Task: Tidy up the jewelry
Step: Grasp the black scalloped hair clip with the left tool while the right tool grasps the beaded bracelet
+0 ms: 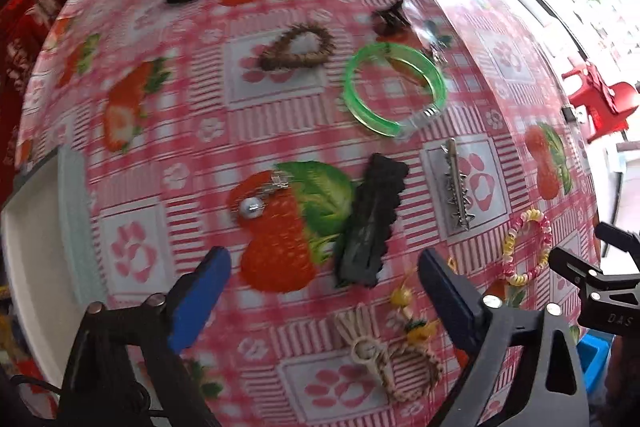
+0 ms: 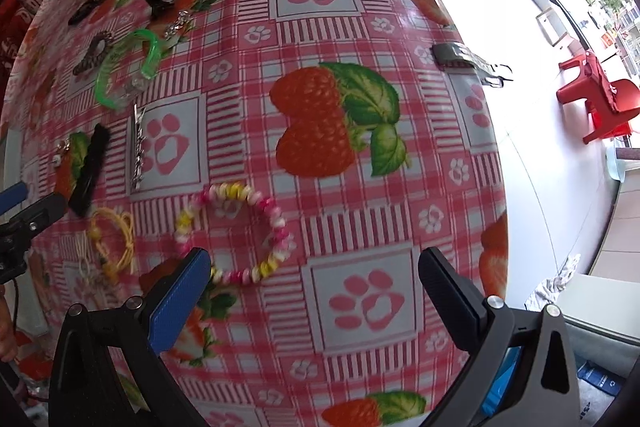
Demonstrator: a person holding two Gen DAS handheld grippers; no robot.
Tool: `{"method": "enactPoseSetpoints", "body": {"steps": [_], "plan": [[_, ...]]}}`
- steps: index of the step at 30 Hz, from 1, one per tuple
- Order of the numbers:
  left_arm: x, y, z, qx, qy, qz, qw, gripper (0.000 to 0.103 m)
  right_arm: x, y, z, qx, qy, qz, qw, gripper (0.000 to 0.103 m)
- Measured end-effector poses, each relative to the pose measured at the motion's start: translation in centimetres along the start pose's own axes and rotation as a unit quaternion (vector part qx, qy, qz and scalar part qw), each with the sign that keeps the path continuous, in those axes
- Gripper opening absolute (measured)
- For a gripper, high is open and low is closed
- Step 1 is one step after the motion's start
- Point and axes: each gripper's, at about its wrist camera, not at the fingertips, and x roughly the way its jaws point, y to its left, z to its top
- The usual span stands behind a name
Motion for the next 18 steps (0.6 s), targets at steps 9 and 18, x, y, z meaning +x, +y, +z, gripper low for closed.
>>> {"method": "enactPoseSetpoints", "body": {"steps": [9,18], "plan": [[2.0,-1.6,1.2,0.017,0.007,-0.004,0.9998,0.085,2.7,-0.2,0.4,-0.014,-0.002,-0.003,1.000,0.093],[3.0,-4.4,1.8,0.037,-0.009,0.021,0.9991,0.067,2.9,0.4,0.9,-0.021,-0.012,0.007,1.000,0.081]]}}
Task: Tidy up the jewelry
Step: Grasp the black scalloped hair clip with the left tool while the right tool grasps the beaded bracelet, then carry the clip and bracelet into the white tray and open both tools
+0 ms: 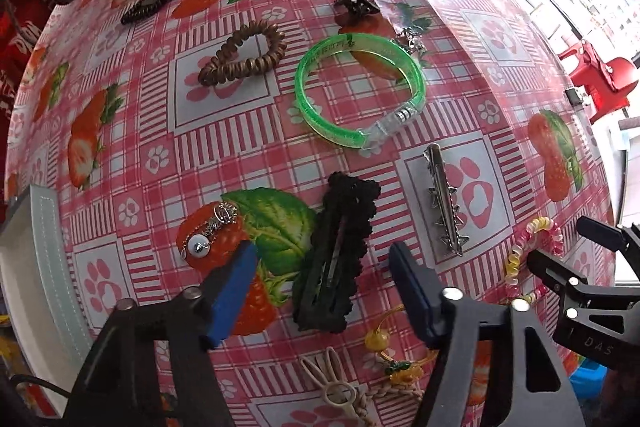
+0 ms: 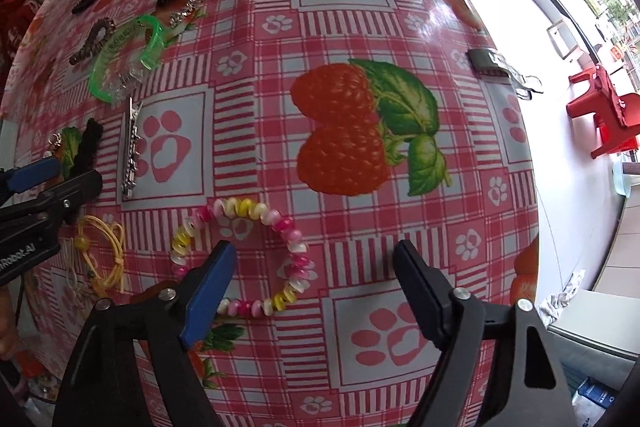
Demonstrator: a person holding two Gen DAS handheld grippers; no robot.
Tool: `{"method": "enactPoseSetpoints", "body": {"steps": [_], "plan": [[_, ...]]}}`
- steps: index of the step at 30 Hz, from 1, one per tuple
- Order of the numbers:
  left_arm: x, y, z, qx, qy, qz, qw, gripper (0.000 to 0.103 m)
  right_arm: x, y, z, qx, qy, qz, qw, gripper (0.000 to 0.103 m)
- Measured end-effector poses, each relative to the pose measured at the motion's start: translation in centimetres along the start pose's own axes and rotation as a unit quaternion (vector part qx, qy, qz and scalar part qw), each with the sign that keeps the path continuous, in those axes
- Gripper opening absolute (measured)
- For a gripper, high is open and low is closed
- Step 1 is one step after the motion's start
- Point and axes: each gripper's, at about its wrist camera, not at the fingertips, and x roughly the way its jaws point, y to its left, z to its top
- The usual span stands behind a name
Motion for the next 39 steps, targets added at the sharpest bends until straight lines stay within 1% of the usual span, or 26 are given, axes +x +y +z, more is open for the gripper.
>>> {"method": "enactPoseSetpoints", "body": {"steps": [1,2,3,5,6,8,10,12,14,16,20,22,24,25,26,27,33,37,39], "plan": [[0.0,-0.2,0.1,0.002,-0.002,0.004,1.0000,0.058,-0.3,0.5,0.0,-0.001,-0.002,0.000,1.000,0.078],[-0.1,-0.4,0.2,0.003,-0.005,0.002,1.0000,0.052,-0.3,0.6,0.0,-0.002,-0.004,0.002,1.000,0.077],[-0.1,-0.5,0.3,0.003,-0.005,0.001,1.0000,0.039,-0.3,1.1,0.3,-0.004,-0.005,0.003,1.000,0.074],[-0.4,-0.5,0.6,-0.003,-0.004,-0.006,1.0000,0.038,-0.6,1.9,0.2,-0.007,-0.007,0.003,1.000,0.070],[-0.4,-0.4,0.7,-0.008,-0.003,-0.011,0.9999,0.038,-0.7,2.2,0.2,-0.010,-0.008,0.003,1.000,0.066],[-0.9,-0.8,0.6,-0.014,-0.005,-0.019,0.9997,0.037,-0.9,2.9,0.0,-0.016,-0.012,0.003,1.000,0.053],[-1.1,-0.9,0.6,-0.018,-0.007,-0.024,0.9995,0.037,-1.2,3.4,0.1,-0.023,-0.016,0.005,1.000,0.024],[-1.5,-0.9,0.4,-0.021,-0.009,-0.029,0.9993,0.037,-1.3,3.8,0.4,-0.026,-0.017,0.010,0.999,0.012],[-2.0,-0.9,0.2,-0.022,-0.013,-0.032,0.9991,0.037,-1.6,4.4,0.3,-0.023,-0.017,0.008,1.000,0.010],[-2.7,-0.9,0.1,-0.025,-0.019,-0.037,0.9988,0.037,-1.8,4.3,0.5,-0.011,-0.017,0.017,1.000,0.010],[-4.3,-0.1,-0.5,-0.032,-0.028,-0.045,0.9981,0.037,-1.7,2.3,0.4,0.006,-0.018,0.033,0.999,0.010],[-4.9,0.3,-0.9,-0.036,-0.034,-0.048,0.9977,0.037,-2.3,1.7,0.5,0.010,-0.020,0.036,0.999,0.010],[-5.6,0.7,-1.5,-0.040,-0.040,-0.050,0.9972,0.037,-3.2,1.2,0.0,0.012,-0.023,0.038,0.999,0.010],[-5.9,1.5,-1.9,-0.043,-0.043,-0.050,0.9969,0.037,-3.5,0.9,0.0,0.014,-0.023,0.041,0.999,0.010],[-6.2,2.2,-2.2,-0.046,-0.046,-0.051,0.9965,0.037,-4.1,0.5,-0.7,0.015,-0.024,0.044,0.999,0.010],[-6.0,3.8,-2.2,-0.050,-0.049,-0.053,0.9961,0.037,-4.6,0.5,-0.6,0.016,-0.026,0.046,0.998,0.010],[-8.6,7.6,-4.3,-0.086,-0.072,-0.051,0.9924,0.037,-5.9,2.6,-0.2,-0.006,-0.045,0.057,0.997,0.010],[-10.0,10.3,-5.8,-0.114,-0.084,-0.043,0.9890,0.037,-7.2,5.3,0.3,-0.037,-0.060,0.071,0.995,0.010],[-10.6,11.9,-6.7,-0.128,-0.090,-0.032,0.9871,0.037,-7.6,7.3,1.0,-0.053,-0.065,0.080,0.993,0.010]]}}
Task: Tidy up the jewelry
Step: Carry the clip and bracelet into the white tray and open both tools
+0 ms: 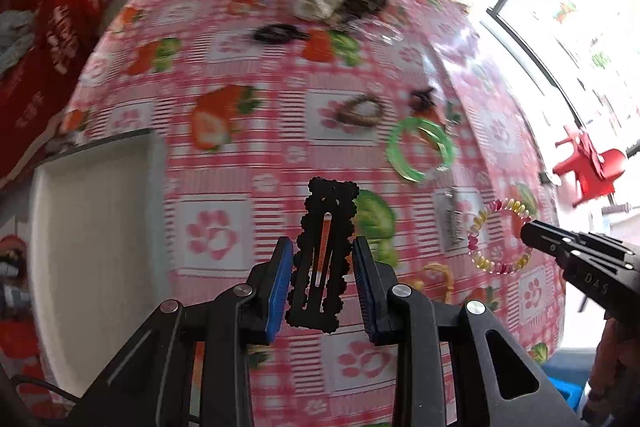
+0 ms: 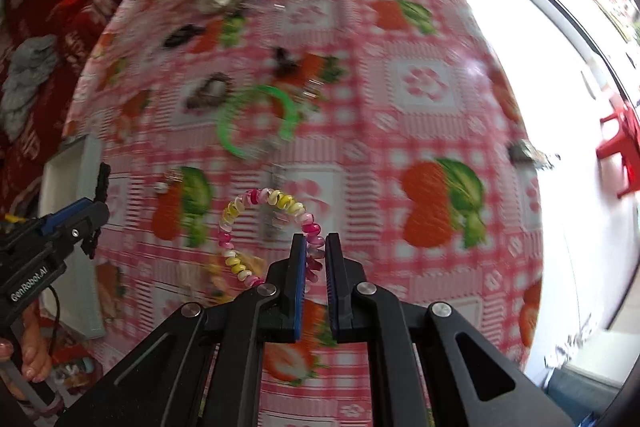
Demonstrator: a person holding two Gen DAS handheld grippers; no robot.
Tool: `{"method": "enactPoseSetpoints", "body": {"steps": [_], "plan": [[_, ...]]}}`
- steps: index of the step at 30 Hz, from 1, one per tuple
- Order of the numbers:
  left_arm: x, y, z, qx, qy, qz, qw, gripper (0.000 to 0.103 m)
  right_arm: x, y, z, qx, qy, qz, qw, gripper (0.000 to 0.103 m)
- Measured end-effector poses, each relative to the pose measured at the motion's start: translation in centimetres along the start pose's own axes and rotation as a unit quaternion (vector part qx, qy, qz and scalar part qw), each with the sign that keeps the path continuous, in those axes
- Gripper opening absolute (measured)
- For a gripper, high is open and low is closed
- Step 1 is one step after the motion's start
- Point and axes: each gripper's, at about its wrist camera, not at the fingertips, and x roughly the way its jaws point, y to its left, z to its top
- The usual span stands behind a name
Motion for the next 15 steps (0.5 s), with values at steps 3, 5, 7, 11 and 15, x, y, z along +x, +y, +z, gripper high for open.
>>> {"method": "enactPoseSetpoints", "body": {"steps": [3,5,7,11,15], "plan": [[-1.0,2.8,-0.6,-0.024,-0.005,0.014,0.9996,0.037,-0.1,2.9,0.9,-0.024,-0.004,0.020,1.000,0.010],[-1.6,4.7,-1.0,-0.041,-0.009,0.024,0.9988,0.037,0.0,5.2,1.5,-0.043,-0.007,0.032,0.999,0.010],[-2.0,6.6,-1.3,-0.057,-0.012,0.035,0.9977,0.037,0.1,7.5,2.0,-0.062,-0.007,0.045,0.997,0.010],[-2.7,10.5,-2.1,-0.086,-0.016,0.057,0.9945,0.037,0.6,12.5,3.0,-0.100,-0.005,0.077,0.992,0.010],[-3.1,14.6,-2.5,-0.114,-0.022,0.078,0.9902,0.037,1.4,17.6,3.9,-0.133,0.000,0.107,0.985,0.010]]}}
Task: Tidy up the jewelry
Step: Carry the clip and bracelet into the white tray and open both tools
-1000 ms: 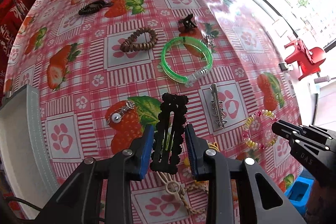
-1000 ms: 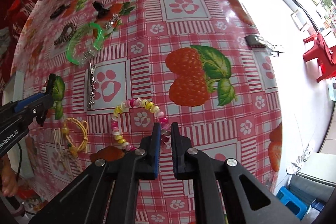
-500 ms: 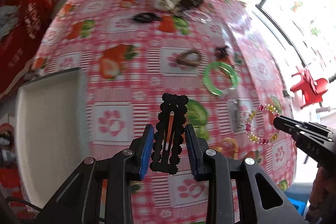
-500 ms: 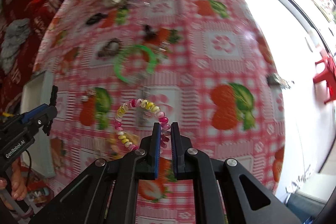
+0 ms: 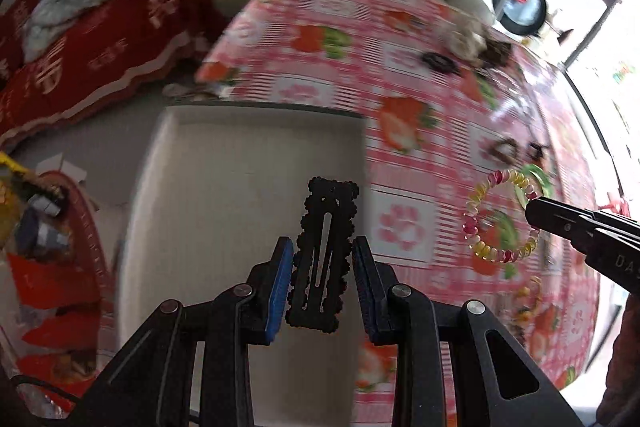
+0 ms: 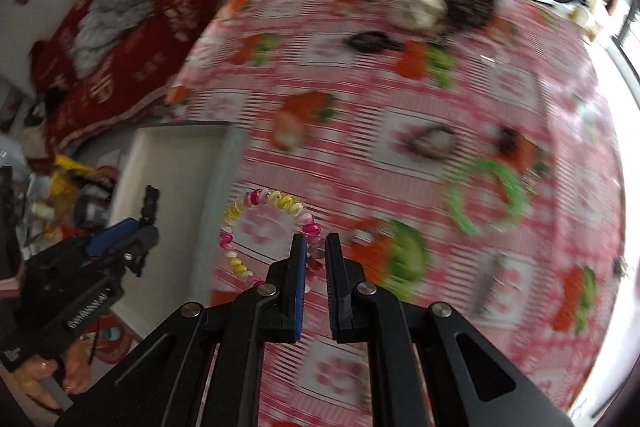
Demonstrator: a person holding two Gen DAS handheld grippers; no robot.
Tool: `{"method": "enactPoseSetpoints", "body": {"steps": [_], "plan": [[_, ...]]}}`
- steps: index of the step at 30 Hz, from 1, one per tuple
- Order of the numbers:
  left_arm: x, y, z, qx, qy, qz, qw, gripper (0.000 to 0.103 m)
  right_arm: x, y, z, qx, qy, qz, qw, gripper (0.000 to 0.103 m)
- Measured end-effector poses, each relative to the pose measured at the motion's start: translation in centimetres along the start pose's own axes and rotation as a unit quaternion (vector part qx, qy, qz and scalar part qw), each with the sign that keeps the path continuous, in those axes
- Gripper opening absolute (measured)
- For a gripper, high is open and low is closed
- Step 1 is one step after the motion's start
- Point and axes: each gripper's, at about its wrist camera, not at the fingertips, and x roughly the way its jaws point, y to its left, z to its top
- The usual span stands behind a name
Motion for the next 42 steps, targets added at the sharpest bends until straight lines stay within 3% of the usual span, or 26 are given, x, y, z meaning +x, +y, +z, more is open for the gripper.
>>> {"method": "enactPoseSetpoints", "body": {"steps": [5,11,19,33,36,37,38,39,40,42], "plan": [[1.5,4.4,1.3,-0.031,-0.007,0.028,0.9991,0.037,2.9,5.5,2.6,-0.040,0.007,0.030,0.999,0.010],[4.9,7.6,3.0,-0.046,-0.001,0.052,0.9976,0.037,7.3,9.3,5.0,-0.054,0.026,0.043,0.997,0.010],[8.4,8.4,4.7,-0.043,0.009,0.067,0.9968,0.038,11.9,10.7,7.2,-0.062,0.047,0.028,0.997,0.010],[9.8,7.7,4.9,-0.008,0.015,0.099,0.9949,0.039,15.7,11.4,7.5,-0.087,0.080,-0.009,0.993,0.011],[9.7,7.6,4.9,0.001,0.017,0.104,0.9944,0.039,16.0,11.7,7.6,-0.091,0.083,-0.007,0.992,0.020],[9.6,7.6,4.9,0.001,0.017,0.105,0.9943,0.045,16.0,11.7,7.7,-0.090,0.082,-0.002,0.993,0.027],[9.5,7.6,4.9,-0.001,0.016,0.106,0.9942,0.058,15.9,11.9,7.7,-0.090,0.080,0.002,0.993,0.030],[9.2,7.7,4.8,-0.005,0.012,0.110,0.9938,0.088,15.7,12.0,7.8,-0.092,0.075,0.003,0.993,0.037],[8.9,7.9,4.8,-0.009,0.001,0.113,0.9936,0.097,15.5,12.2,7.8,-0.094,0.071,0.002,0.993,0.042],[8.3,8.1,4.7,-0.012,-0.011,0.109,0.9939,0.097,14.9,12.4,8.1,-0.092,0.059,-0.001,0.994,0.045]]}}
